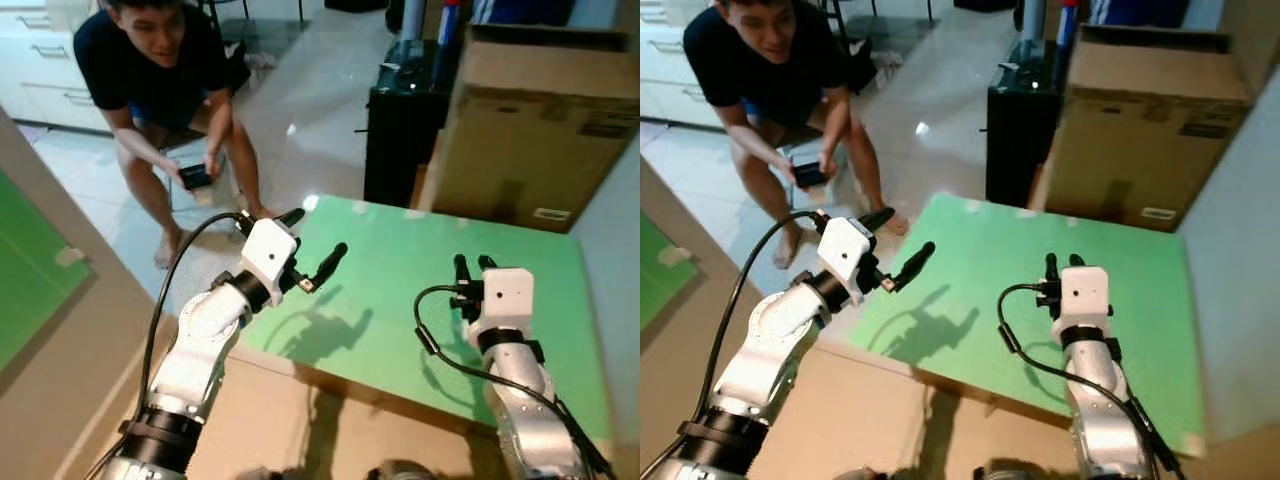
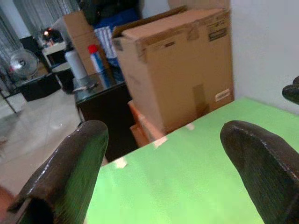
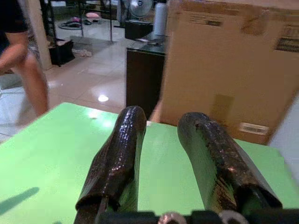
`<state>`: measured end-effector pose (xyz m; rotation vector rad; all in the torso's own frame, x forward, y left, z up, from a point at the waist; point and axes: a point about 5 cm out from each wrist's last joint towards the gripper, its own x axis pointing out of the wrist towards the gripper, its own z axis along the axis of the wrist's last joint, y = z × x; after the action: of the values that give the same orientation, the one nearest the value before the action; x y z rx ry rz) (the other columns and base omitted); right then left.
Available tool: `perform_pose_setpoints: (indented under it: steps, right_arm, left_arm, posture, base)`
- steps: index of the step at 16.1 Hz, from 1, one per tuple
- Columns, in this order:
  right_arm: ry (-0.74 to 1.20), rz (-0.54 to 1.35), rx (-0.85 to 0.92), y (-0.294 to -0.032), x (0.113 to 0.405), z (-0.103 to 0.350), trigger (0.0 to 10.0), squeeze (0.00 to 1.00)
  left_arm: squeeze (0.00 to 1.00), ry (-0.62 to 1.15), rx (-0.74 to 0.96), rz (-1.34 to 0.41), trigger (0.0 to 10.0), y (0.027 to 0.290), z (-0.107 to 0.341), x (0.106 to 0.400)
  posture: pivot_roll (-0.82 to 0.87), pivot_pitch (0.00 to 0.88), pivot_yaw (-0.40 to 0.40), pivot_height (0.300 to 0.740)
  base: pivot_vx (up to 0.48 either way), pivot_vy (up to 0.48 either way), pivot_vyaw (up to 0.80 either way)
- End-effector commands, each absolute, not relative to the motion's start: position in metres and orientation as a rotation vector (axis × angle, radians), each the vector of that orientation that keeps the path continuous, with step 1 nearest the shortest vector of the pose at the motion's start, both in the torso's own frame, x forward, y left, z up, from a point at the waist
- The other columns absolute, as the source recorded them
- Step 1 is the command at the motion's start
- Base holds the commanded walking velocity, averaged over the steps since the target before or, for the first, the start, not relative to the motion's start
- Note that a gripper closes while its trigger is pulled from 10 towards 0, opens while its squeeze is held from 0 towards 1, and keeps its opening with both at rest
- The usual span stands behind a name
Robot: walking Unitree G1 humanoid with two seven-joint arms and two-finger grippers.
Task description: Setting the table
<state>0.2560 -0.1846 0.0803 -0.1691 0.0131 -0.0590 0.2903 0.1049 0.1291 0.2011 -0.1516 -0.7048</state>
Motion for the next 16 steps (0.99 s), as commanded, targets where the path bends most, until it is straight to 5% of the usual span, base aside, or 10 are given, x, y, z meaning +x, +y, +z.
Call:
perform_pose_setpoints:
  steps: [1,8,9,16]
  right_arm:
    - [0.012,-0.065,-0.166,-0.1847,0.2558,0.0799,10.0,0.00]
    - [0.026,-0.063,-0.163,-0.1840,0.2545,0.0776,10.0,0.00]
    - [0.046,-0.084,-0.167,-0.1858,0.2555,0.0756,10.0,1.00]
    - [0.051,-0.080,-0.133,-0.1859,0.2573,0.0768,10.0,1.00]
  left_arm:
    - [0.00,-0.157,0.227,-0.719,10.0,0.1055,0.1312,0.2916]
    - [0.00,-0.151,0.218,-0.690,10.0,0.1080,0.1299,0.2940]
    - [0.00,-0.147,0.226,-0.682,10.0,0.1088,0.1290,0.2945]
    - [0.00,-0.138,0.243,-0.655,10.0,0.1093,0.1271,0.2966]
  posture:
    - [-0.21,0.049,0.070,0.740]
    - [-0.21,0.049,0.070,0.740]
    - [-0.21,0.049,0.070,0.740]
    - [-0.22,0.058,0.071,0.740]
  base:
    - [0.000,-0.480,0.00]
    - [0.000,0.000,0.00]
    - [0.000,0.000,0.00]
    - [0.000,0.000,0.00]
